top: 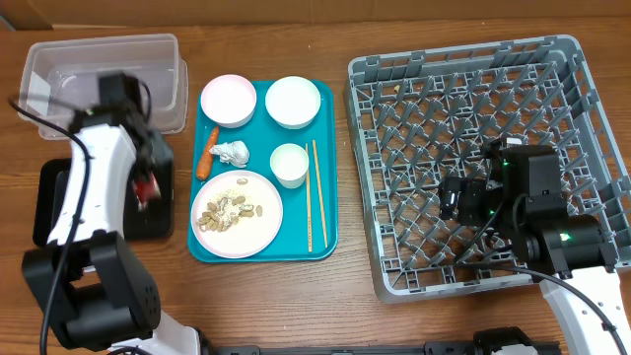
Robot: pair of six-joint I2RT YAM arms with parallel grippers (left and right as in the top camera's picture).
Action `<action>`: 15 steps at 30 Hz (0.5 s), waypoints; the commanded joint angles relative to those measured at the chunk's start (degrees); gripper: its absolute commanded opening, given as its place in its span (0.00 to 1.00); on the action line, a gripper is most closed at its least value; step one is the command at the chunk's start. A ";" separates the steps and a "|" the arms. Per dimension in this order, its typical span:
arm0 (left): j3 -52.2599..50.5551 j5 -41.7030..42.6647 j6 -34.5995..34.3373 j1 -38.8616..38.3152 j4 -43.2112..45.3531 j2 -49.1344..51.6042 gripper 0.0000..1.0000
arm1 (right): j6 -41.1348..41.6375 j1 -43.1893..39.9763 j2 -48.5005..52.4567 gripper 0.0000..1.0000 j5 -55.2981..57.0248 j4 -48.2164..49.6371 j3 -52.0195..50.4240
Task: Sort waste into correct bins and load items into the dishwasher
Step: 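Carry the wrapper to the clear bin and release it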
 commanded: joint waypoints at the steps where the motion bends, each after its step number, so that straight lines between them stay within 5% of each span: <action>1: 10.97 0.00 0.44 0.15 3.48 -1.33 0.04 | 0.02 -0.13 0.07 1.00 -0.28 0.33 1.66; 9: 12.52 0.92 0.35 0.15 20.92 0.48 0.04 | 0.04 -0.13 0.07 1.00 -0.26 0.33 1.66; 12: 12.50 2.14 0.22 0.15 24.57 3.91 0.29 | 0.04 -0.13 0.07 1.00 -0.26 0.35 1.66; 15: 12.50 3.87 0.24 0.15 25.97 5.60 0.33 | 0.04 -0.13 0.07 1.00 -0.28 0.28 1.66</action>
